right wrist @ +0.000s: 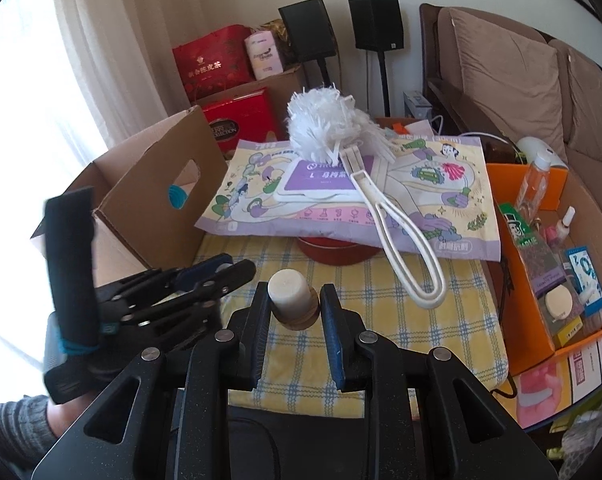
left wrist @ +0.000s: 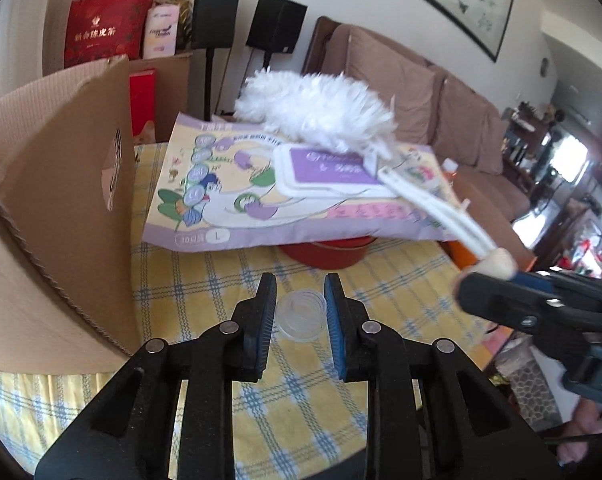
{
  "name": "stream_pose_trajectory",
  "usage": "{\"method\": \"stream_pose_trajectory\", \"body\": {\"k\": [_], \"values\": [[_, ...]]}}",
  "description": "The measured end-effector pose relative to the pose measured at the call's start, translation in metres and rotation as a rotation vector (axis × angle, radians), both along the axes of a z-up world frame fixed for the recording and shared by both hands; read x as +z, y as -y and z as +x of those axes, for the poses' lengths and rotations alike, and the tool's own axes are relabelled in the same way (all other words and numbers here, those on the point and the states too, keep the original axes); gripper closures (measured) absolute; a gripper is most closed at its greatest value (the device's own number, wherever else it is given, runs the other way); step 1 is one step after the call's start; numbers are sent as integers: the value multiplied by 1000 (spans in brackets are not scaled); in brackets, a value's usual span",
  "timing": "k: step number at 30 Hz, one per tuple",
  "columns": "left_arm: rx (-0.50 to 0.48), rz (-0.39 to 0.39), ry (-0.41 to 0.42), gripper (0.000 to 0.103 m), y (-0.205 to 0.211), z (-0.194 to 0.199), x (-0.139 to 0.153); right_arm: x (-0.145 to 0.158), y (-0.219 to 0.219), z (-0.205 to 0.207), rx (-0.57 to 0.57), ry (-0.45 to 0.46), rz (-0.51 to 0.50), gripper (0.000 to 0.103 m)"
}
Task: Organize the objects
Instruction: 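Lift the white cap with the right gripper while the left gripper grasps the clear plastic cup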
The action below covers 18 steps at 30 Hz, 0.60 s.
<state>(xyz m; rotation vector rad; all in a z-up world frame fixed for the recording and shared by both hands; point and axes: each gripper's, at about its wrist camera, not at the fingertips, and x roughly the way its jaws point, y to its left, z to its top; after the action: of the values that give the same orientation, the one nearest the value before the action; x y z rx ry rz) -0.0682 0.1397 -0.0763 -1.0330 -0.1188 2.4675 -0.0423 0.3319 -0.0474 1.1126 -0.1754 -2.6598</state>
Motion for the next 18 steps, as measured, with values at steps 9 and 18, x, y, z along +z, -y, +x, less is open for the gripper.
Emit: {"method": "stream_pose_trajectory", "body": {"k": [9,18], "values": [[5,30,-34,80,17,5,37,19,16,-6,41,-33,1,78],[32,44,-75,80,47,9,74,41,42,-18,111,-65,5,78]]}}
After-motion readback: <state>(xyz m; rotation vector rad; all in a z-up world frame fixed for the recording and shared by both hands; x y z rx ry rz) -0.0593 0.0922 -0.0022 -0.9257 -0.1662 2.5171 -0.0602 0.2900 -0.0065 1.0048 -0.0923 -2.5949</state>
